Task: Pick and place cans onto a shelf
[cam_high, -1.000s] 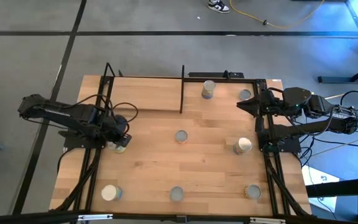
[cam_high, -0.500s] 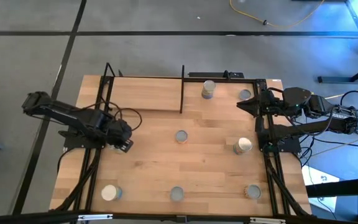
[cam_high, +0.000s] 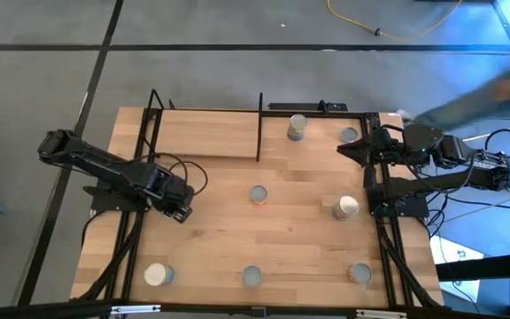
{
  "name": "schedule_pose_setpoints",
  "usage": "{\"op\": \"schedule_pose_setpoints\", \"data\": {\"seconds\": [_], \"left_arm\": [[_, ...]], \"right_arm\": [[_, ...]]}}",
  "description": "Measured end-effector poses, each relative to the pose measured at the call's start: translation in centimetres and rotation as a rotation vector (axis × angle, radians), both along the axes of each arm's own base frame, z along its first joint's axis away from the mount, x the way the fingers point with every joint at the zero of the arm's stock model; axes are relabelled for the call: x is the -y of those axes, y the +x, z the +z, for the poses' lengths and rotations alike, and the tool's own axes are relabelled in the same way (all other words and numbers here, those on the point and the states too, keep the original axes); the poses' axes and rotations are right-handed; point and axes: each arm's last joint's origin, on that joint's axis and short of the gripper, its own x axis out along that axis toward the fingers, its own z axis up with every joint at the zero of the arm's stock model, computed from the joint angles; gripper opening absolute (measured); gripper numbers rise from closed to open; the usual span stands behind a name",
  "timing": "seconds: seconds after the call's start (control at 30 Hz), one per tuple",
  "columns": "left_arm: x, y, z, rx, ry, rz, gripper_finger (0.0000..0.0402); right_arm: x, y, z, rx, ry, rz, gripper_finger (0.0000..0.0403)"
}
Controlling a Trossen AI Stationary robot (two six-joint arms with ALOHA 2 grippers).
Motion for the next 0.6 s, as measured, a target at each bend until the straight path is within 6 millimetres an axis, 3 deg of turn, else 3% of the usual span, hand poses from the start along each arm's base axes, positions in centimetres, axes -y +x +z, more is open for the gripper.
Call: {"op": "schedule_pose_setpoints", "data": {"seconds": [0.6], "left_arm": [[0.05,-0.02,0.46,0.037,-0.039,0.048,0.0056]], "right_arm": [[0.0,0.34,0.47,0.053,0.004,-0.001,0.0042]]}}
